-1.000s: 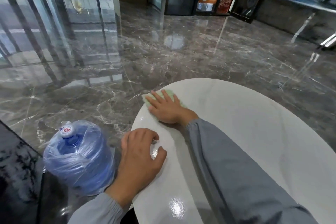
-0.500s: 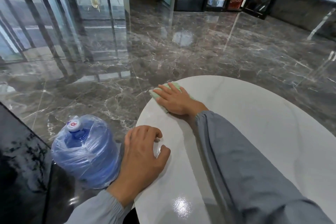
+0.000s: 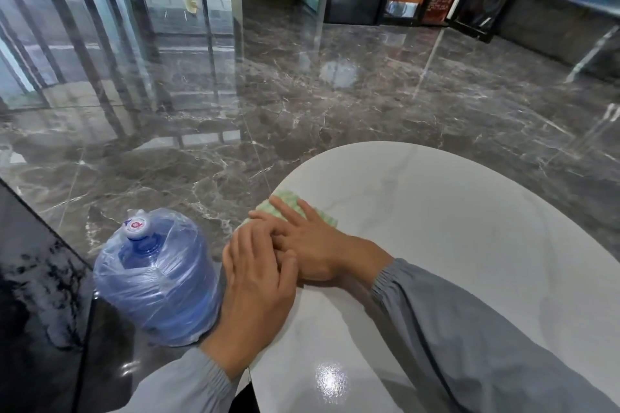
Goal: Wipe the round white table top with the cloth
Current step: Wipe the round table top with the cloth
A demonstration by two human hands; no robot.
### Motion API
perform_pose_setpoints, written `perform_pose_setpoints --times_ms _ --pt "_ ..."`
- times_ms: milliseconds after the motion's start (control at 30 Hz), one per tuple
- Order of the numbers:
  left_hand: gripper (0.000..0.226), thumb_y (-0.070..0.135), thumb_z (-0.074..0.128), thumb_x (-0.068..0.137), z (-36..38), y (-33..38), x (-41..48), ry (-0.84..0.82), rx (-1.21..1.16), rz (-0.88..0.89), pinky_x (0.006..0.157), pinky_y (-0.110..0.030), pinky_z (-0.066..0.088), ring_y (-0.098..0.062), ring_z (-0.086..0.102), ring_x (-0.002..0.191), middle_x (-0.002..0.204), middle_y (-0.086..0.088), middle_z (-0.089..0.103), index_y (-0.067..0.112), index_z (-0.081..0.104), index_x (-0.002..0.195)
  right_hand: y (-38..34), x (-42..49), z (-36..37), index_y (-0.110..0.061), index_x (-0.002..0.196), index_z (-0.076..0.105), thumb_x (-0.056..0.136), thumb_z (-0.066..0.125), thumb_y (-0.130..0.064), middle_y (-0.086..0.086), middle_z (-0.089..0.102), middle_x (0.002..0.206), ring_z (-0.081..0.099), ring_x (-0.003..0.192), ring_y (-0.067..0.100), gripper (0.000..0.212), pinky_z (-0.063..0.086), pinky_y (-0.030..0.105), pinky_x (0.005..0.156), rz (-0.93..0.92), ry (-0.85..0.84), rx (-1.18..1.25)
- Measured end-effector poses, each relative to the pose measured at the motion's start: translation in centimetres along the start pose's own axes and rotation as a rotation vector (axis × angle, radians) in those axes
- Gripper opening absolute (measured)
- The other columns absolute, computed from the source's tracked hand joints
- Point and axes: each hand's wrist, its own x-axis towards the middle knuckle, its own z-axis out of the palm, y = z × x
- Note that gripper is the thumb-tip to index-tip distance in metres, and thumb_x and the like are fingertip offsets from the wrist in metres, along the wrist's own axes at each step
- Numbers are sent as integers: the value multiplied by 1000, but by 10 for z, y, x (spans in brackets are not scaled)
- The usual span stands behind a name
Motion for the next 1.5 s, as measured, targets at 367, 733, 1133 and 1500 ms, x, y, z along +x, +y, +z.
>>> perform_pose_setpoints --times_ms 367,733,1133,1500 --pt "21 41 38 99 11 -14 1 -95 244 17 108 -40 25 -17 42 119 118 12 39 31 44 116 117 50 -25 -49 161 9 103 9 -60 -14 -1 173 -11 159 22 59 -4 58 123 488 63 180" --pt "19 39 41 99 14 -16 2 -110 294 49 101 -43 35 -20 47 112 111 9 43 27 47 113 62 37 -21 -51 161 0 108 13 -55 -16 -14 171 -24 156 21 54 -17 56 121 317 11 172" --pt "30 47 37 98 14 -17 5 -169 326 60 103 -40 34 -21 46 120 121 7 43 28 47 118 44 20 -13 -54 160 2 109 15 -57 -20 -10 171 -18 157 16 53 -13 53 123 272 39 196" --pt "55 70 21 91 32 -14 84 -561 486 272 99 -54 42 -18 35 138 142 15 39 42 48 131 170 -39 -14 -51 161 3 106 14 -54 -17 -7 172 -12 159 22 56 -8 58 123 790 95 361"
